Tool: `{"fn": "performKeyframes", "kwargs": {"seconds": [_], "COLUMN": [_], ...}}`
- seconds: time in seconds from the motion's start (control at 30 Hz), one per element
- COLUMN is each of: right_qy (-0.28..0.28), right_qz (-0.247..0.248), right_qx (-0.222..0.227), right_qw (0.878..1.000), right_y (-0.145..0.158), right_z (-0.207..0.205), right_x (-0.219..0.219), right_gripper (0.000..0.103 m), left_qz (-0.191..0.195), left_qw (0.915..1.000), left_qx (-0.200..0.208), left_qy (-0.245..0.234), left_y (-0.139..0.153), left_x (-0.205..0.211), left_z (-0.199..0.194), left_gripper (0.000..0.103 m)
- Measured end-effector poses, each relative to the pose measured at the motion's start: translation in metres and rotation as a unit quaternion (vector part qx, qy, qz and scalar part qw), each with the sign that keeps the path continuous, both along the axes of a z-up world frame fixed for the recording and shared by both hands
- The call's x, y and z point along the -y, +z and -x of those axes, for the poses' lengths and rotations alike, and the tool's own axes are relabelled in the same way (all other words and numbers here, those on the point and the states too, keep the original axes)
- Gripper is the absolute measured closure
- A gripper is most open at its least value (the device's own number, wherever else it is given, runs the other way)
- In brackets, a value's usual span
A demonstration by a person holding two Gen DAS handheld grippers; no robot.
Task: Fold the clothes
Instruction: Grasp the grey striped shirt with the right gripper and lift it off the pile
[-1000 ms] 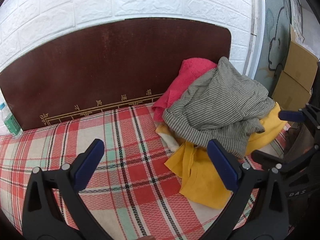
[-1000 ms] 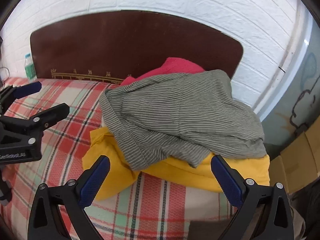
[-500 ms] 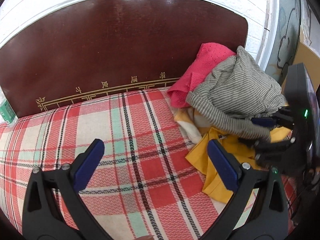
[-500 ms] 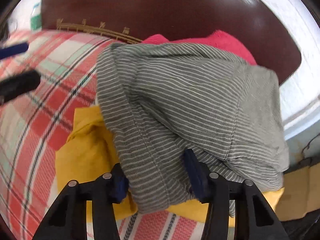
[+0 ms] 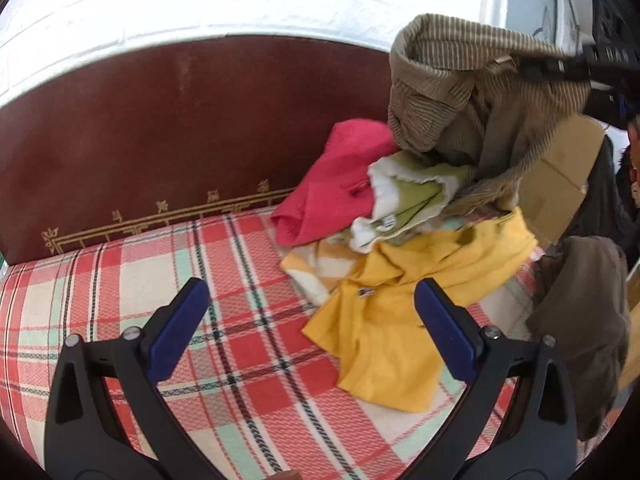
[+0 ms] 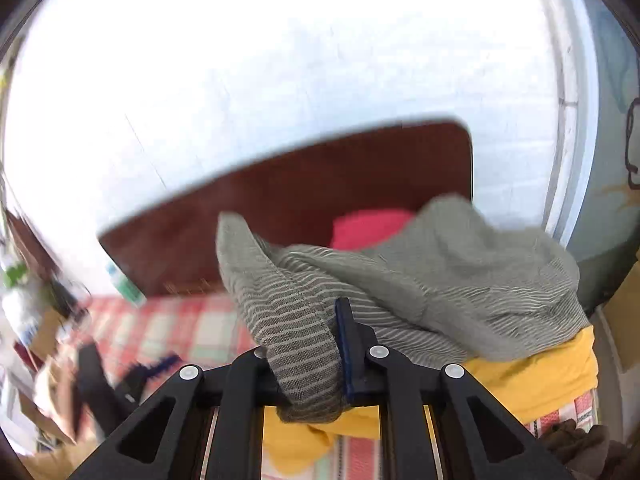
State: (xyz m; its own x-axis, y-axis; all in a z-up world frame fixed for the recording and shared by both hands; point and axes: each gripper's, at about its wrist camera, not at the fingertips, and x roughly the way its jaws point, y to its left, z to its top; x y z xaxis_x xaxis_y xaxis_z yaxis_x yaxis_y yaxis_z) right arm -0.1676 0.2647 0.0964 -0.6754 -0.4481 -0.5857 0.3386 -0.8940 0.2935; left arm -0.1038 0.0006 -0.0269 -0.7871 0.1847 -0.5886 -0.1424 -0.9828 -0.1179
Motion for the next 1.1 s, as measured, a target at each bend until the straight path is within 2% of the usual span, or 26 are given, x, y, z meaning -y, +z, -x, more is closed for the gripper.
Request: {"fn": "performKeyframes", "kwargs": {"seconds": [0.13,0.27,0.37,0.47,0.53,0.63,0.67,0.73,0.8,0.9,0.93,1.0,1.03,1.07,1.1], "right_qy": [-0.012,0.001,0.021,0.060,0.100,0.162,0.187,0.229,0.268,0.305,0.313,0.328,0.337,0.345,0.353], "right_qz": [0.061,0.087,0.118,0.134,0.143,0.143,0.140,0.142,0.145,0.136,0.129,0.116,0.103,0.088,0.073], "right_qx": [-0.033,-0.056,-0.066,-0.090,-0.108,-0.134,-0.132,-0.120,-0.096,-0.036,-0.010,0.048,0.073,0.095,0.116], "right_qw": [0.998,0.995,0.991,0.985,0.979,0.967,0.963,0.956,0.948,0.942,0.941,0.936,0.933,0.930,0.925], "right_y": [0.058,0.101,0.128,0.160,0.185,0.214,0.216,0.209,0.188,0.138,0.116,0.070,0.046,0.023,0.000], "right_z": [-0.022,-0.054,-0.078,-0.107,-0.130,-0.173,-0.185,-0.201,-0.208,-0.203,-0.196,-0.181,-0.175,-0.171,-0.166], "right_x": [-0.013,-0.003,0.015,0.059,0.088,0.136,0.155,0.186,0.217,0.262,0.276,0.305,0.316,0.326,0.335], "right_gripper": [0.090,0.090,0.091,0.091,0.091,0.091,0.091,0.091,0.091,0.090,0.090,0.089,0.088,0.088,0.087], "left_qz": [-0.021,-0.032,-0.043,-0.039,-0.037,-0.034,-0.026,-0.012,-0.005,0.006,0.011,0.008,0.002,-0.002,-0.020], "left_qw": [0.9985,0.9941,0.9875,0.9765,0.9656,0.9552,0.9545,0.9555,0.9608,0.9747,0.9786,0.9854,0.9881,0.9900,0.9907], "left_qx": [-0.039,-0.084,-0.114,-0.165,-0.203,-0.234,-0.244,-0.253,-0.230,-0.156,-0.128,-0.065,-0.025,0.000,0.034], "left_qy": [-0.031,-0.060,-0.100,-0.133,-0.158,-0.178,-0.169,-0.152,-0.155,-0.159,-0.161,-0.157,-0.152,-0.141,-0.130], "left_y": [0.035,0.071,0.098,0.127,0.147,0.161,0.162,0.159,0.143,0.099,0.083,0.049,0.031,0.019,0.003], "left_x": [0.001,0.005,0.010,0.018,0.028,0.048,0.056,0.074,0.094,0.117,0.124,0.134,0.139,0.143,0.150], "left_z": [-0.027,-0.060,-0.095,-0.138,-0.170,-0.206,-0.217,-0.234,-0.243,-0.245,-0.246,-0.243,-0.238,-0.235,-0.230], "left_gripper": [0.000,0.000,0.000,0.000,0.000,0.000,0.000,0.000,0.000,0.000,0.003,0.027,0.053,0.077,0.084]}}
